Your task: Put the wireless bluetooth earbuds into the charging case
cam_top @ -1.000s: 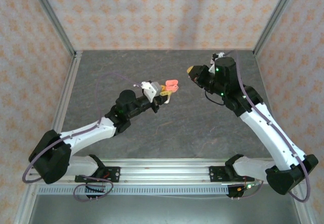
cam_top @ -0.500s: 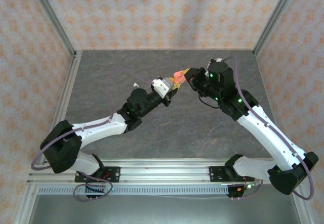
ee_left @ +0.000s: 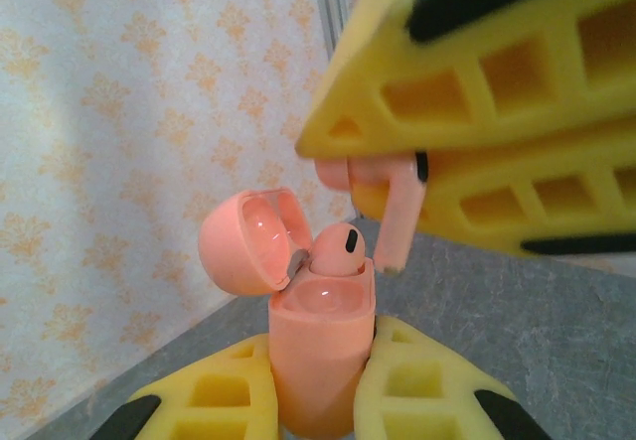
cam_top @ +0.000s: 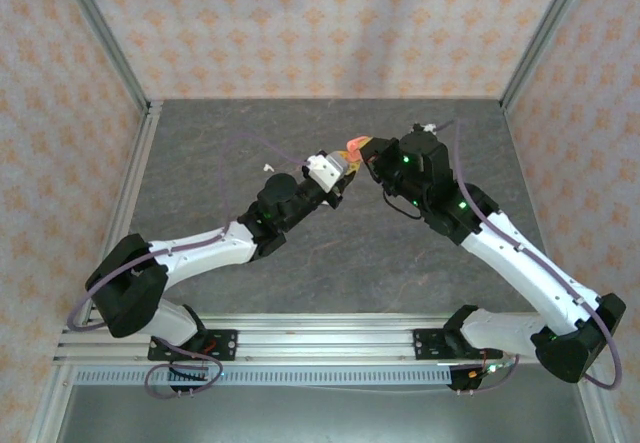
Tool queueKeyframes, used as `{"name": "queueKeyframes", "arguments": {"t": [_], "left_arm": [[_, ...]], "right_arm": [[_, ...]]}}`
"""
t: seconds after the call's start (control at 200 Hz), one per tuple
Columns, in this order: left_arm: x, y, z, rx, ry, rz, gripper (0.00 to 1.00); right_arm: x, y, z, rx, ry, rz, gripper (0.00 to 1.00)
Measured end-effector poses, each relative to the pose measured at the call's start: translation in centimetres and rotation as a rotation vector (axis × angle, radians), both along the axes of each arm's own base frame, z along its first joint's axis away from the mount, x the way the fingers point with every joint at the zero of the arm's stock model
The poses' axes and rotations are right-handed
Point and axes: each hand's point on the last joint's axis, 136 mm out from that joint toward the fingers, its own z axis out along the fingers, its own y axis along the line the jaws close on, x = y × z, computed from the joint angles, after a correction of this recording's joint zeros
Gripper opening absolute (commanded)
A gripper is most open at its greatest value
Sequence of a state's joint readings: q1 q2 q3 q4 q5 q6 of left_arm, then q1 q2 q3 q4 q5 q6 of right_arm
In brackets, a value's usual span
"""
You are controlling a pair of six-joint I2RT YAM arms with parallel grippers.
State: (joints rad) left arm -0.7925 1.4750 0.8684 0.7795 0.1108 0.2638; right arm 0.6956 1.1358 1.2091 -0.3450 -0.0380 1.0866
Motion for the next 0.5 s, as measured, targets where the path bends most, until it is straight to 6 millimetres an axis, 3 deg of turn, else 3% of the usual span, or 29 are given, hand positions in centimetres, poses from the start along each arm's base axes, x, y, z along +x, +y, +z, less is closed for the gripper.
{"name": "queueKeyframes", "arguments": {"t": [0.5], "left_arm": [[0.2, -1.1, 0.1, -0.013, -0.006, 0.000, 0.00]], "right_arm": [[1.1, -1.1, -0.7, 0.034, -0.019, -0.138, 0.04]]}}
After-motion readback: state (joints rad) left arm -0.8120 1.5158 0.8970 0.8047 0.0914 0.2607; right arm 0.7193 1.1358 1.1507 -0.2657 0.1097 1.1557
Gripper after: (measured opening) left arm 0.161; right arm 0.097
